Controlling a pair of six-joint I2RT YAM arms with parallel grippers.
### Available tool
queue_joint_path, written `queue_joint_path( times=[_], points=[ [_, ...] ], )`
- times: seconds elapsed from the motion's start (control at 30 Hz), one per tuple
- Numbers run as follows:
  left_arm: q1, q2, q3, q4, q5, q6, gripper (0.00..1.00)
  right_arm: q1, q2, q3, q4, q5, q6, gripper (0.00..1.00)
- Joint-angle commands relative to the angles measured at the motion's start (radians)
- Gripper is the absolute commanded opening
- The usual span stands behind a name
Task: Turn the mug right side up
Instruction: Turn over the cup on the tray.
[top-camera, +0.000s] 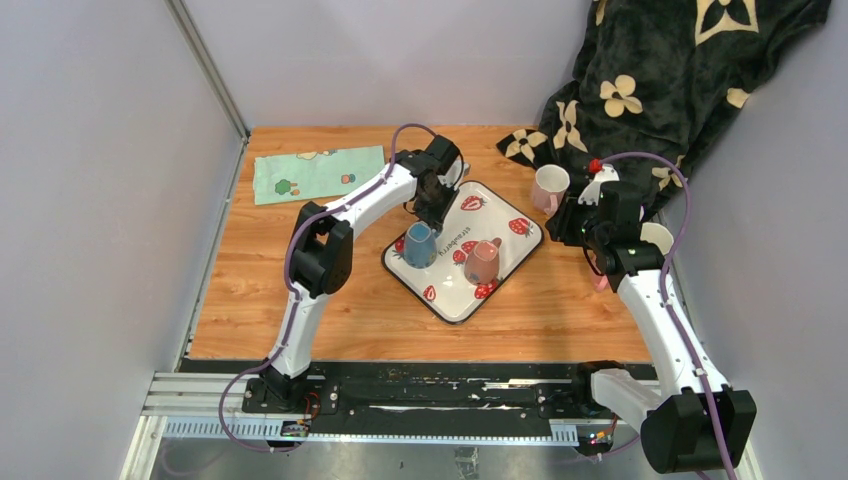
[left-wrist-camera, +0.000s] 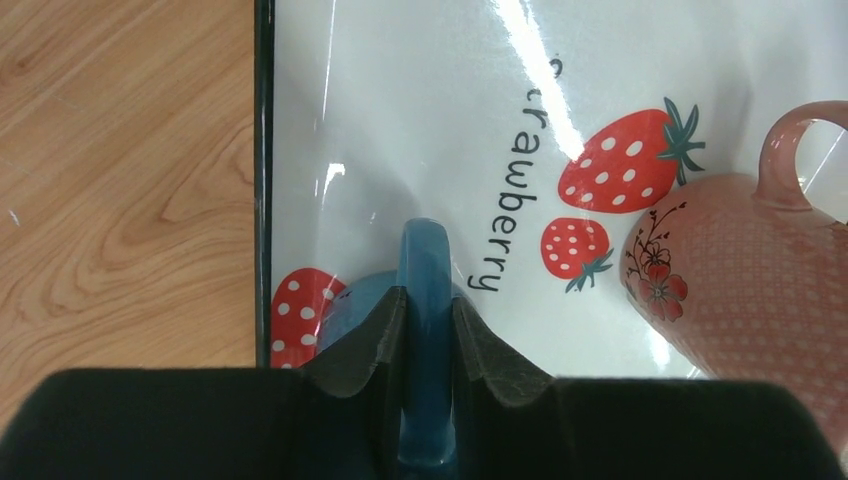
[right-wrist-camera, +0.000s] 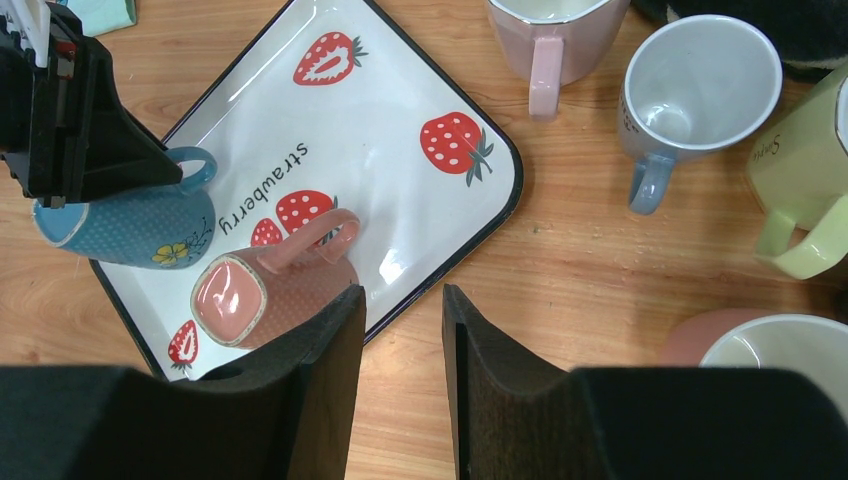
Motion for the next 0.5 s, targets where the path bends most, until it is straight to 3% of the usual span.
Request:
queue_joint_path(
  times=[0.0,0.2,0.47],
  points=[
    [-0.007,-0.063,0.034,-0.005,0.05,0.0,0.1,0.004,-0.02,-0.011,-0.017,0.008,-0.013,0.39],
    [-0.007,-0.116,0.032,-0.005,0.076,0.009,0.0,0.004,-0.02,-0.009,-0.017,0.007,-0.011,0.39],
    [-0.007,-0.161,0.01,-0.005,0.121,0.016,0.0,0.004,-0.022,-0.012,-0.017,0.001,-0.008,0.39]
  ],
)
